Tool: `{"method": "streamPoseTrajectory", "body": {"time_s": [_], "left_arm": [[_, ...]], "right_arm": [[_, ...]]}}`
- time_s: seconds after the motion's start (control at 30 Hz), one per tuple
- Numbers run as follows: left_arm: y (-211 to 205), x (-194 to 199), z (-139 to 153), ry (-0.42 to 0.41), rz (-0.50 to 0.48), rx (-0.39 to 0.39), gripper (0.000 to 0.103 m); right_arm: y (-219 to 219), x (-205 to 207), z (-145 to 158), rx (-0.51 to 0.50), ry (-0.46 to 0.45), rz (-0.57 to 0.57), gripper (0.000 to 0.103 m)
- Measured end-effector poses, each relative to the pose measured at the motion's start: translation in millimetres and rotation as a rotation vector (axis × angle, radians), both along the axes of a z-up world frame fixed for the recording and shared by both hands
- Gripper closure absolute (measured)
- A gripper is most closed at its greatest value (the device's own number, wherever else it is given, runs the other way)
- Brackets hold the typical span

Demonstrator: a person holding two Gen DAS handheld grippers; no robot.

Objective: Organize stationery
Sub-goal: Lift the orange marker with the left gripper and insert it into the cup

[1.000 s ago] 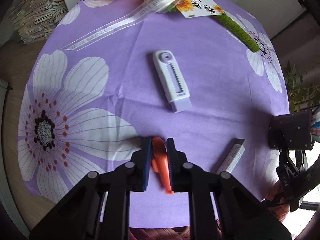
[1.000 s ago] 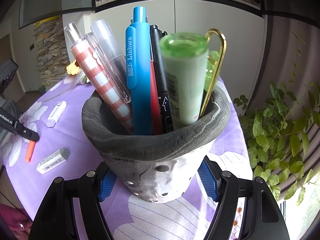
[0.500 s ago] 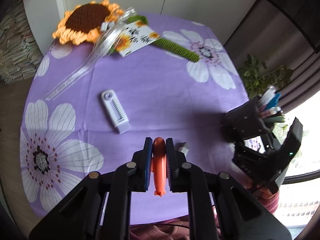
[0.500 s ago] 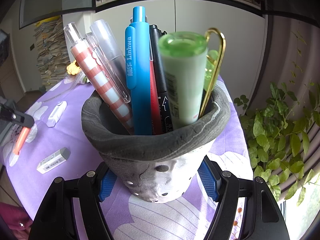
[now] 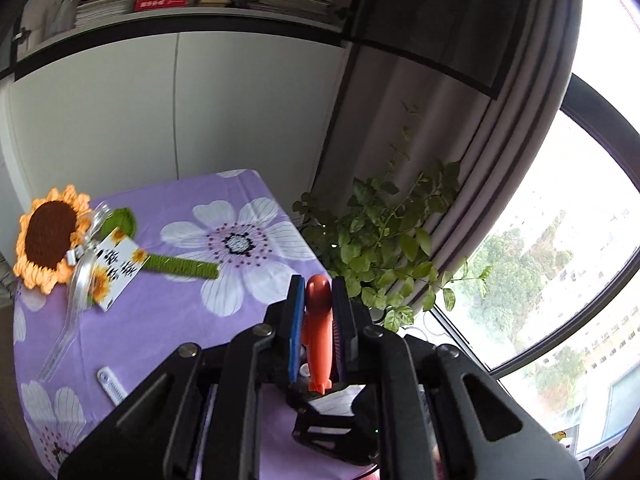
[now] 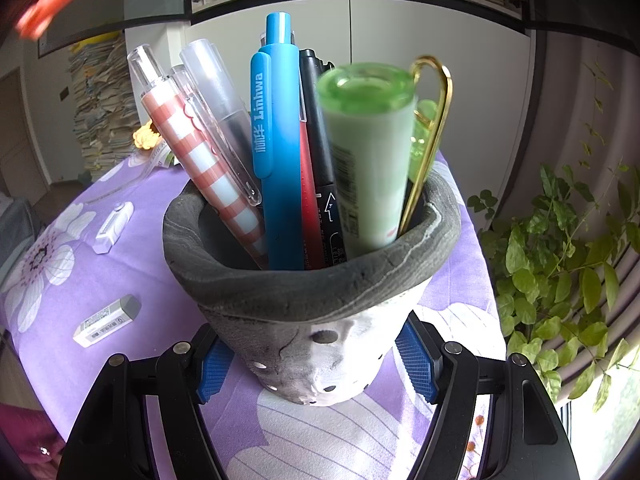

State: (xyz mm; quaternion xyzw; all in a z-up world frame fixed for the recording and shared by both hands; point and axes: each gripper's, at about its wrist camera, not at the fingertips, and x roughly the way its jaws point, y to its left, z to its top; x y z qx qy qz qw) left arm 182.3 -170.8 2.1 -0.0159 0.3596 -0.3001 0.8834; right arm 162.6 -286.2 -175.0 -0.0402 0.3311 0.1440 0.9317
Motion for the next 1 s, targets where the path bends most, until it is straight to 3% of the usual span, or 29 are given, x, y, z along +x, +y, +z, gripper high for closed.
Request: {"method": "streamPoseTrajectory", "body": {"time_s": [0.27,0.47,0.73,0.9,1.0], "left_arm": [[-44,20,-24,-0.033,-0.086,0.032,0.092],[-40,32,-47,0.022,-0.066,0.052,0.092],[-21,15,-33,0.004,-0.080,0.004,0.092],[-26,6,-35,-0.019,-0.096,0.056,0.092],[-30,8,-46,0.011,-0.104,0.093,0.092]], "right_arm": [[-1,1,0,0.003,0.001,0.006,0.030],[-3,1,-1,0.007,0.000,0.012,0.030],[-3,1,-1,0.006,0.000,0.011,0.030],[-3,1,-1,0.005,0.000,0.011,0.030],[-3,1,-1,0.005,0.000,0.010,0.030]]}}
